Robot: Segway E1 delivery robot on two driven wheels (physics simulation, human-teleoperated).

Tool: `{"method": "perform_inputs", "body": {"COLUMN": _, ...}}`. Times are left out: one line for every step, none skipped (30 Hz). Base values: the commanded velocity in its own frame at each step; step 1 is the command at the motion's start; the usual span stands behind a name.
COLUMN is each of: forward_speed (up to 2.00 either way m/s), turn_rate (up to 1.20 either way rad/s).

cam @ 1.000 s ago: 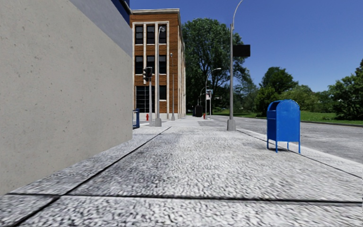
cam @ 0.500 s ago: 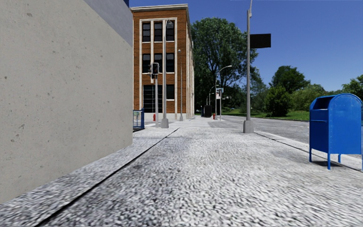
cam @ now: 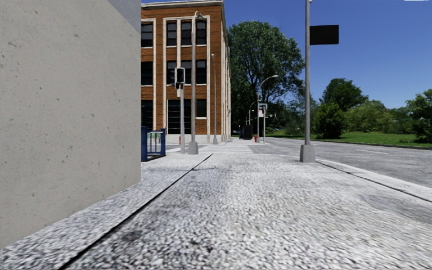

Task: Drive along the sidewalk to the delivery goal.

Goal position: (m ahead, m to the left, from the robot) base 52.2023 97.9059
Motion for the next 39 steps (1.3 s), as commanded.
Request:
{"method": "perform_inputs", "body": {"forward_speed": 2.0, "turn_rate": -0.22}}
{"method": "perform_inputs", "body": {"forward_speed": 2.0, "turn_rate": -0.23}}
{"method": "perform_inputs", "body": {"forward_speed": 2.0, "turn_rate": -0.18}}
{"method": "perform_inputs", "body": {"forward_speed": 2.0, "turn_rate": -0.18}}
{"method": "perform_inputs", "body": {"forward_speed": 2.0, "turn_rate": -0.01}}
{"method": "perform_inputs", "body": {"forward_speed": 2.0, "turn_rate": 0.0}}
{"method": "perform_inputs", "body": {"forward_speed": 2.0, "turn_rate": 0.0}}
{"method": "perform_inputs", "body": {"forward_speed": 2.0, "turn_rate": 0.0}}
{"method": "perform_inputs", "body": {"forward_speed": 2.0, "turn_rate": 0.0}}
{"method": "perform_inputs", "body": {"forward_speed": 2.0, "turn_rate": 0.0}}
{"method": "perform_inputs", "body": {"forward_speed": 2.0, "turn_rate": 0.0}}
{"method": "perform_inputs", "body": {"forward_speed": 2.0, "turn_rate": 0.0}}
{"method": "perform_inputs", "body": {"forward_speed": 2.0, "turn_rate": 0.0}}
{"method": "perform_inputs", "body": {"forward_speed": 2.0, "turn_rate": 0.0}}
{"method": "perform_inputs", "body": {"forward_speed": 2.0, "turn_rate": 0.0}}
{"method": "perform_inputs", "body": {"forward_speed": 2.0, "turn_rate": 0.0}}
{"method": "perform_inputs", "body": {"forward_speed": 2.0, "turn_rate": -0.07}}
{"method": "perform_inputs", "body": {"forward_speed": 2.0, "turn_rate": -0.24}}
{"method": "perform_inputs", "body": {"forward_speed": 2.0, "turn_rate": -0.24}}
{"method": "perform_inputs", "body": {"forward_speed": 2.0, "turn_rate": -0.3}}
{"method": "perform_inputs", "body": {"forward_speed": 2.0, "turn_rate": -0.32}}
{"method": "perform_inputs", "body": {"forward_speed": 2.0, "turn_rate": -0.32}}
{"method": "perform_inputs", "body": {"forward_speed": 2.0, "turn_rate": -0.29}}
{"method": "perform_inputs", "body": {"forward_speed": 2.0, "turn_rate": -0.09}}
{"method": "perform_inputs", "body": {"forward_speed": 2.0, "turn_rate": 0.0}}
{"method": "perform_inputs", "body": {"forward_speed": 2.0, "turn_rate": 0.0}}
{"method": "perform_inputs", "body": {"forward_speed": 2.0, "turn_rate": 0.0}}
{"method": "perform_inputs", "body": {"forward_speed": 2.0, "turn_rate": 0.0}}
{"method": "perform_inputs", "body": {"forward_speed": 2.0, "turn_rate": 0.0}}
{"method": "perform_inputs", "body": {"forward_speed": 2.0, "turn_rate": 0.0}}
{"method": "perform_inputs", "body": {"forward_speed": 2.0, "turn_rate": 0.0}}
{"method": "perform_inputs", "body": {"forward_speed": 2.0, "turn_rate": 0.0}}
{"method": "perform_inputs", "body": {"forward_speed": 2.0, "turn_rate": 0.0}}
{"method": "perform_inputs", "body": {"forward_speed": 2.0, "turn_rate": 0.0}}
{"method": "perform_inputs", "body": {"forward_speed": 2.0, "turn_rate": 0.0}}
{"method": "perform_inputs", "body": {"forward_speed": 2.0, "turn_rate": 0.0}}
{"method": "perform_inputs", "body": {"forward_speed": 2.0, "turn_rate": 0.0}}
{"method": "perform_inputs", "body": {"forward_speed": 2.0, "turn_rate": 0.0}}
{"method": "perform_inputs", "body": {"forward_speed": 2.0, "turn_rate": 0.0}}
